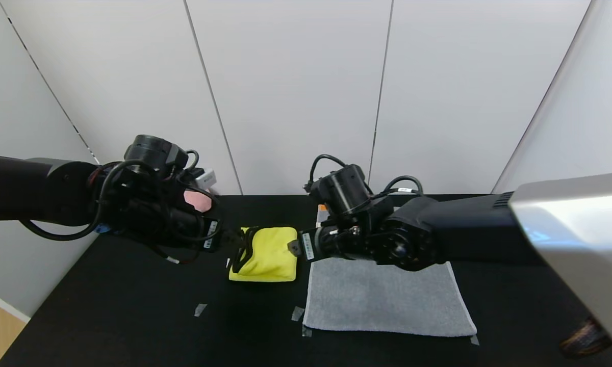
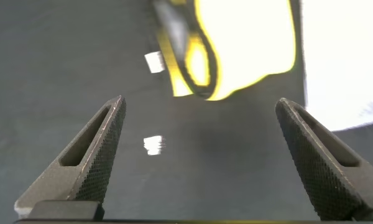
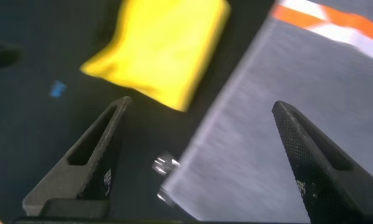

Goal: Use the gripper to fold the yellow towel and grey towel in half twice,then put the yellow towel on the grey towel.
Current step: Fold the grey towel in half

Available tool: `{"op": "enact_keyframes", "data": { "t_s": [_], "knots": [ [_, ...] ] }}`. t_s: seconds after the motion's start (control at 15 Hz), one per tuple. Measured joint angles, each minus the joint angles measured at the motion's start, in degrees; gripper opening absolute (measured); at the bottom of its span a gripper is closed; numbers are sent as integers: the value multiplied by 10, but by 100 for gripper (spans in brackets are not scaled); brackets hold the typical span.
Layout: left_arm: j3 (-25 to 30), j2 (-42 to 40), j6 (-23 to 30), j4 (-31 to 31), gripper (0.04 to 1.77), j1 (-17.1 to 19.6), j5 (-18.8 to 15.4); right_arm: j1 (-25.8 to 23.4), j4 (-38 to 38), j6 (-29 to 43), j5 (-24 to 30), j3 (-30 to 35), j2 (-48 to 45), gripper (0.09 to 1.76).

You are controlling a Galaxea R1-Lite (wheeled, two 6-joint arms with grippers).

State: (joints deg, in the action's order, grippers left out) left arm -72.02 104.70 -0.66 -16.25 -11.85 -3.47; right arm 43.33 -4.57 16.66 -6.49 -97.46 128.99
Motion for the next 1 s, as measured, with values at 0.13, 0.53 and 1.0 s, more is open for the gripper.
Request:
{"op": "enact_keyframes", "data": {
  "t_s": [0.13,0.53,1.0],
  "knots": [
    [2,-5,1,-1,172,-30,1,-28,-2,-16,24,64,-50,165],
    [6,-8,2,-7,172,-137,5,-128,-6,-113,43,221,-165,168],
    [-12,18,-5,-32,172,-235,24,-214,-126,-187,62,278,-232,170]
  ]
}}
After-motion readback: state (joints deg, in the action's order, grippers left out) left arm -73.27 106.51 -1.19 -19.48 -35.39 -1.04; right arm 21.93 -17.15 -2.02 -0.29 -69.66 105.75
